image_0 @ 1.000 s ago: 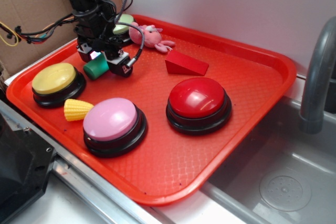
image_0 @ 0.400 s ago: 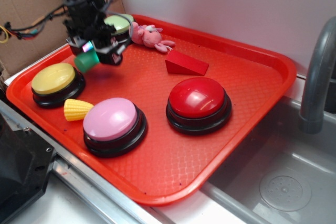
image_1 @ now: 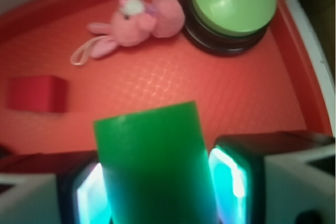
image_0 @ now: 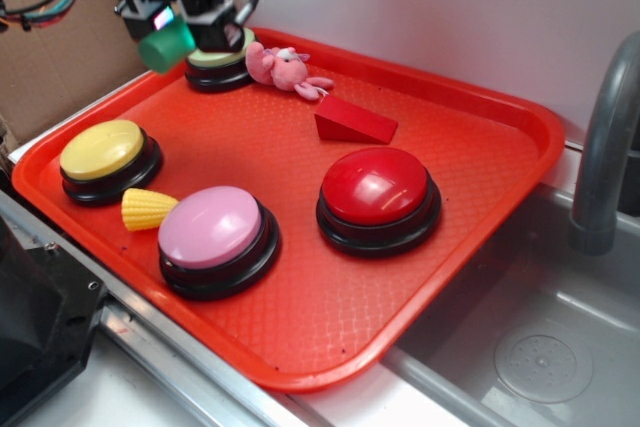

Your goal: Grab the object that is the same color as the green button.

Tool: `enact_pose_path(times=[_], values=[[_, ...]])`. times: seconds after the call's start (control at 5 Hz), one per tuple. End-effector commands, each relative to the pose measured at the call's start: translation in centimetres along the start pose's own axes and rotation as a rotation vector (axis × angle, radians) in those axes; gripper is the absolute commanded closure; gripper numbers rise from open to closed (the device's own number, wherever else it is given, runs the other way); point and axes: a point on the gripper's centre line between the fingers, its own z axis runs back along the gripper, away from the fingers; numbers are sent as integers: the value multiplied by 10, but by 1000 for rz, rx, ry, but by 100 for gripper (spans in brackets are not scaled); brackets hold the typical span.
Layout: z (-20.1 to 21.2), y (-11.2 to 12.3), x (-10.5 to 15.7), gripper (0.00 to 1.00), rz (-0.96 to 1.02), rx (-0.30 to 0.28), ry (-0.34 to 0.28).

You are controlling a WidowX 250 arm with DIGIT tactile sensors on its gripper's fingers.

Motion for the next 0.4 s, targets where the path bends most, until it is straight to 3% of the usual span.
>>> enact_pose_path(times=[0.0,0.2], values=[[67,-30,-3,100,79,-93,-62],[62,-28,-2,100,123,-33,-65]])
